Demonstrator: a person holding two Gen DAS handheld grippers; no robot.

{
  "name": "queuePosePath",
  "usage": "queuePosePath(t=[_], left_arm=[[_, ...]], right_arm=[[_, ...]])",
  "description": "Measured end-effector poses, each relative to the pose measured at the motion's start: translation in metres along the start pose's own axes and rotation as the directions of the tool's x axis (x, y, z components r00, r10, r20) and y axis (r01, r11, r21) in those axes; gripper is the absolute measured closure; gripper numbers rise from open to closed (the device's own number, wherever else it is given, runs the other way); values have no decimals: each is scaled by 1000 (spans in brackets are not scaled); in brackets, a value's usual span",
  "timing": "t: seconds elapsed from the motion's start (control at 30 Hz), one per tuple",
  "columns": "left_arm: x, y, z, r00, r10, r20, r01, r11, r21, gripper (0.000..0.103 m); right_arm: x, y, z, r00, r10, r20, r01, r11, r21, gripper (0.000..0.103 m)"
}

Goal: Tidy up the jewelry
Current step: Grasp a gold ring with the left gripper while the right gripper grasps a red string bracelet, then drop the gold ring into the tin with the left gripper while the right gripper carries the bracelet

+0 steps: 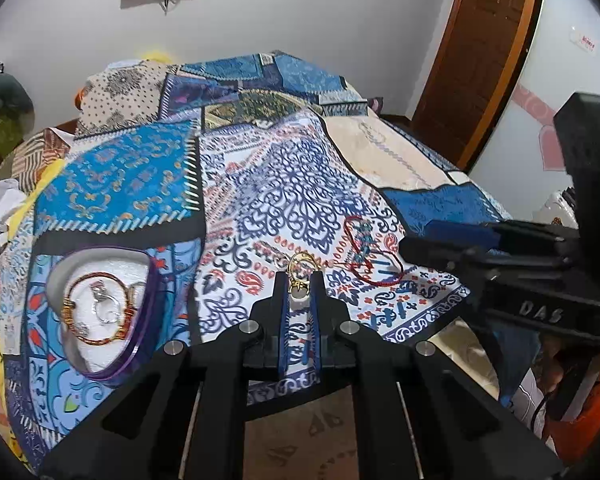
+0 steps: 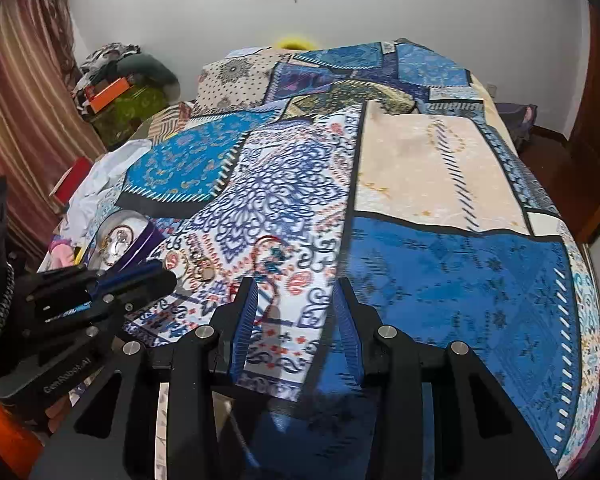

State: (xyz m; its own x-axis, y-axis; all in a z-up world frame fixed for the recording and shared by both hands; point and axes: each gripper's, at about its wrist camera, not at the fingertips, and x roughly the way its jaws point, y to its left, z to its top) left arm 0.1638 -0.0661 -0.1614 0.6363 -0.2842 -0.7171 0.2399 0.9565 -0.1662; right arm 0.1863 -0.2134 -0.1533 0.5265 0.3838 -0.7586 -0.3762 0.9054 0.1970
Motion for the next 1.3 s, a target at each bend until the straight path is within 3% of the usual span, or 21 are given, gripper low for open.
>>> queuePosePath(t=[0.47, 0.53, 0.6, 0.7, 0.97, 1.3], left_arm=[[-13, 13, 1, 999, 13, 31, -13, 1000, -11, 95], [-12, 13, 1, 999, 13, 31, -12, 1000, -13, 95], [-12, 14, 1, 999, 11, 31, -10, 1000, -15, 95], [-13, 13, 1, 999, 9, 33, -9, 1000, -15, 95], [-23, 13, 2, 999, 17, 51, -16, 1000, -14, 95], [-48, 19, 4, 994, 34, 99, -32, 999, -23, 95]], right_arm=[[30, 22, 3, 1000, 3, -30, -6, 996, -84, 67], [30, 22, 2, 1000, -5, -24, 2, 996, -89, 73], [30, 20, 2, 1000, -16, -23, 14, 996, -89, 87], [30, 15, 2, 1000, -8, -18, 7, 998, -68, 96], [20, 17, 3, 1000, -1, 8, 2, 999, -50, 97], [-21, 29, 19, 993, 1, 114, 6, 998, -60, 96]])
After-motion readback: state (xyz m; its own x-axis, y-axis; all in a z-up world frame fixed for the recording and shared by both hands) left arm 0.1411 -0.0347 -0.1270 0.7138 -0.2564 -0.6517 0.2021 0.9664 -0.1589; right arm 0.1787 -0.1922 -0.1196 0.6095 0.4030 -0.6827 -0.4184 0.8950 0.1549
